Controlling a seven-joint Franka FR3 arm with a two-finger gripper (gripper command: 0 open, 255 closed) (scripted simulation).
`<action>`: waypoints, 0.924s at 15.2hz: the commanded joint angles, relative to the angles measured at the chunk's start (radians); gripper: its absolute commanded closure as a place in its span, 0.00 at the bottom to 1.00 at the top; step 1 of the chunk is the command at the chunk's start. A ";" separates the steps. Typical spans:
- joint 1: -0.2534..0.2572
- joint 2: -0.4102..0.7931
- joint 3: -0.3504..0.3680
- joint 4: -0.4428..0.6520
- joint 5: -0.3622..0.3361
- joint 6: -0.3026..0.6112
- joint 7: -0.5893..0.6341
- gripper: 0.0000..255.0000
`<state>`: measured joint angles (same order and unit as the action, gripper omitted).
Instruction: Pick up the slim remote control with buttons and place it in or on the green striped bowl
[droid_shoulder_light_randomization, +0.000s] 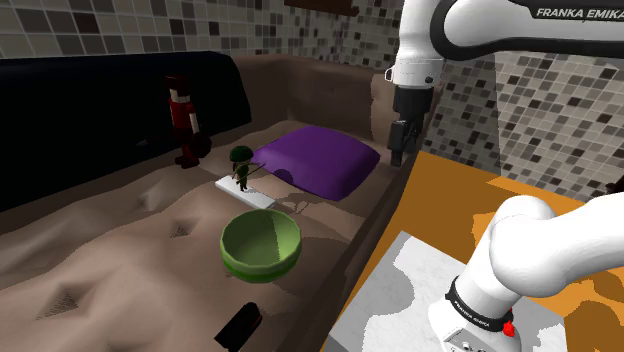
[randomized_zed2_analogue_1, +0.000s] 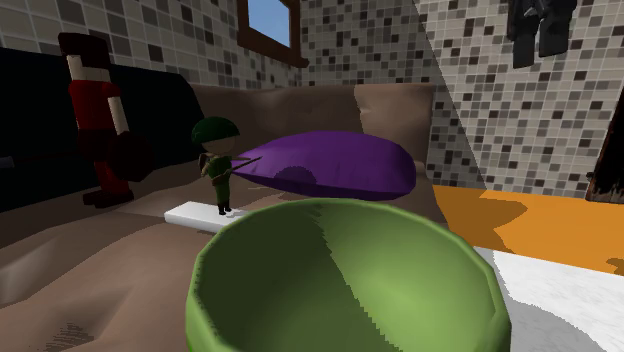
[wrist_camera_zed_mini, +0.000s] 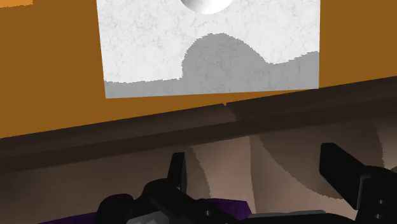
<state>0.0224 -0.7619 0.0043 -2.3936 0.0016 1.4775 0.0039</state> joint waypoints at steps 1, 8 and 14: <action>0.000 0.000 0.000 0.000 0.000 0.000 0.000 0.00; 0.017 0.202 0.055 0.016 0.039 0.224 0.069 0.00; 0.026 0.402 0.098 0.085 0.050 0.388 0.126 0.00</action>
<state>0.0468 -0.3933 0.0946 -2.3185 0.0500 1.8352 0.1194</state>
